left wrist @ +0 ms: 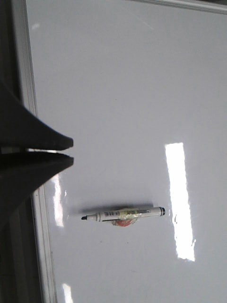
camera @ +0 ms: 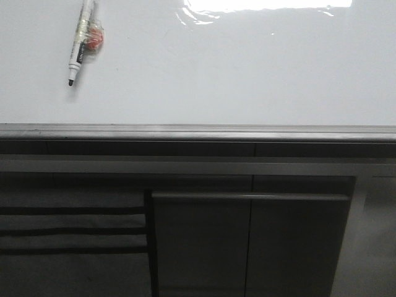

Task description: Write number 0 on whiteboard

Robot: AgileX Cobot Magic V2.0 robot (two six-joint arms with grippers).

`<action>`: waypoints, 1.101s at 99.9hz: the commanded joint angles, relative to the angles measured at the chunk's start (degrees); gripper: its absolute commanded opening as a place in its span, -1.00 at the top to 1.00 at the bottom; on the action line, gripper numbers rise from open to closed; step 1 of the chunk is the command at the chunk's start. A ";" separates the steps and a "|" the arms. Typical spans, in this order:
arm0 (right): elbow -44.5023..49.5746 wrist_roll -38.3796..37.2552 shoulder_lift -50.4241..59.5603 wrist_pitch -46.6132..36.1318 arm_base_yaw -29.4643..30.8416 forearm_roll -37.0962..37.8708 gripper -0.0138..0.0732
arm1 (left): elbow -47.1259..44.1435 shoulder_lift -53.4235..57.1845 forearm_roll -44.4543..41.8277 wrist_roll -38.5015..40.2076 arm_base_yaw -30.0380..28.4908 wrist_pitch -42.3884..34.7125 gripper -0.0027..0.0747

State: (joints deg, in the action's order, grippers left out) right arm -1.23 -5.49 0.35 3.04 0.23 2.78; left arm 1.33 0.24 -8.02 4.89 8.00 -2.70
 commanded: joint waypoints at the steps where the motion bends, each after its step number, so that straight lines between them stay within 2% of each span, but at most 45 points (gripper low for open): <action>1: -5.76 -0.23 0.96 -0.54 0.49 -0.99 0.85 | 5.10 0.21 2.91 0.27 0.40 -1.73 0.98; 21: -21.95 -0.09 -4.70 16.49 0.49 -1.39 0.85 | 20.82 -5.66 2.48 0.27 0.40 17.91 0.98; 34: -31.73 4.73 -12.47 26.75 0.49 -1.39 0.85 | 29.49 -12.33 2.39 0.27 0.40 28.11 0.98; 44: -37.67 6.48 -18.40 31.80 0.49 -1.39 0.85 | 33.03 -16.13 3.32 0.27 0.40 29.45 0.98; 51: -39.61 6.48 -21.84 32.20 0.49 -1.39 0.85 | 33.09 -17.64 3.32 0.27 0.40 28.58 0.98; 79: -39.89 6.48 -29.58 32.38 0.49 -2.78 0.85 | 32.98 -21.94 3.32 0.17 0.40 28.97 0.97; 84: -39.89 6.60 -30.64 32.38 0.25 -2.78 0.84 | 32.98 -22.91 3.59 -1.15 0.52 28.86 0.88; 90: -39.89 7.95 -31.83 32.27 -0.29 -3.72 0.77 | 32.98 -24.40 4.81 -3.17 0.62 28.86 0.65; 103: -39.89 12.12 -33.91 31.75 -2.05 -8.40 0.33 | 33.21 -28.39 13.74 -8.75 0.62 28.61 0.04; 110: -39.89 12.11 -35.17 31.03 -3.04 -9.82 0.12 | 33.41 -31.24 21.24 -13.67 0.62 28.02 -0.06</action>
State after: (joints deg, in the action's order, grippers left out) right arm -39.13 5.06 -33.28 39.03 -1.86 -4.85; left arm 32.42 -27.54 5.07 -3.77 8.00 30.08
